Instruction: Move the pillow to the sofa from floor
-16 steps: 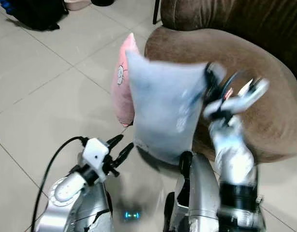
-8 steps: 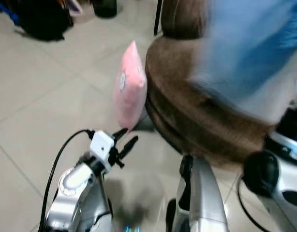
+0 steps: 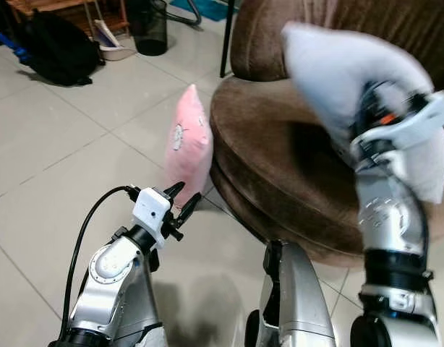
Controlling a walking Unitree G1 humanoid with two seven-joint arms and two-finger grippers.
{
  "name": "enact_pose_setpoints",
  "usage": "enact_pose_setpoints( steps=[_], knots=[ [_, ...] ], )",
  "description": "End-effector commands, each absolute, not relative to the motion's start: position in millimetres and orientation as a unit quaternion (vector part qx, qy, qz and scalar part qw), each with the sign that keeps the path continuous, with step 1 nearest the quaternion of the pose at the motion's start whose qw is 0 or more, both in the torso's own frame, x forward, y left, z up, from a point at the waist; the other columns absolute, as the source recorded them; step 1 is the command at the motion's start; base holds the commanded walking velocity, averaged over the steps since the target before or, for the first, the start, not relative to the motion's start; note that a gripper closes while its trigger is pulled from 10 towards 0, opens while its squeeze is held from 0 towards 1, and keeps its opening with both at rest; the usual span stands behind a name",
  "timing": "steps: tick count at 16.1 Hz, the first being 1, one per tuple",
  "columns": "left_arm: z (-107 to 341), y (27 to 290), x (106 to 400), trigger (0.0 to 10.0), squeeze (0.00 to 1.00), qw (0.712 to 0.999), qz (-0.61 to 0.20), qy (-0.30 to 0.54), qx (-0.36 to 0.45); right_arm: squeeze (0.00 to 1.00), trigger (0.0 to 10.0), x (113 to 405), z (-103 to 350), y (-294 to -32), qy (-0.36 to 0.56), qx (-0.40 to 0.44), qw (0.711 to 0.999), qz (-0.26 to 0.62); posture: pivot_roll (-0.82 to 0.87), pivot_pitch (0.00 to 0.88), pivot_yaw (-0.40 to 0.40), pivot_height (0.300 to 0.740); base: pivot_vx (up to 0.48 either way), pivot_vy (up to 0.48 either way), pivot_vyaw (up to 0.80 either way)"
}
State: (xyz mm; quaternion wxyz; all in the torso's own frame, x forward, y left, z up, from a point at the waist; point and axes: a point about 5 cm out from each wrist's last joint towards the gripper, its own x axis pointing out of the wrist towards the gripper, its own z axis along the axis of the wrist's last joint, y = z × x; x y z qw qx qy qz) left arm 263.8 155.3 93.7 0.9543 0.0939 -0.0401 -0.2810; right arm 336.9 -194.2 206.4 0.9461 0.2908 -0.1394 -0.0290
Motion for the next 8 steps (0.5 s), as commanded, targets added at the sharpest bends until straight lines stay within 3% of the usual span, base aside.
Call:
enact_pose_setpoints(
  steps=[1,8],
  knots=[
    [93.6,156.2,264.7,10.0,0.0,0.956,-0.275,-0.041,0.097,0.0,10.0,334.4,193.1,-206.3,-0.117,0.292,0.947,-0.065,0.1,0.068,-0.094,0.455,0.0,0.0,0.0],
    [99.6,154.2,268.9,10.0,0.0,0.958,-0.264,-0.046,0.101,0.0,10.0,331.1,198.6,-208.5,-0.128,0.293,0.944,-0.077,0.1,0.068,-0.088,0.52,0.0,0.0,0.0]
  ],
)
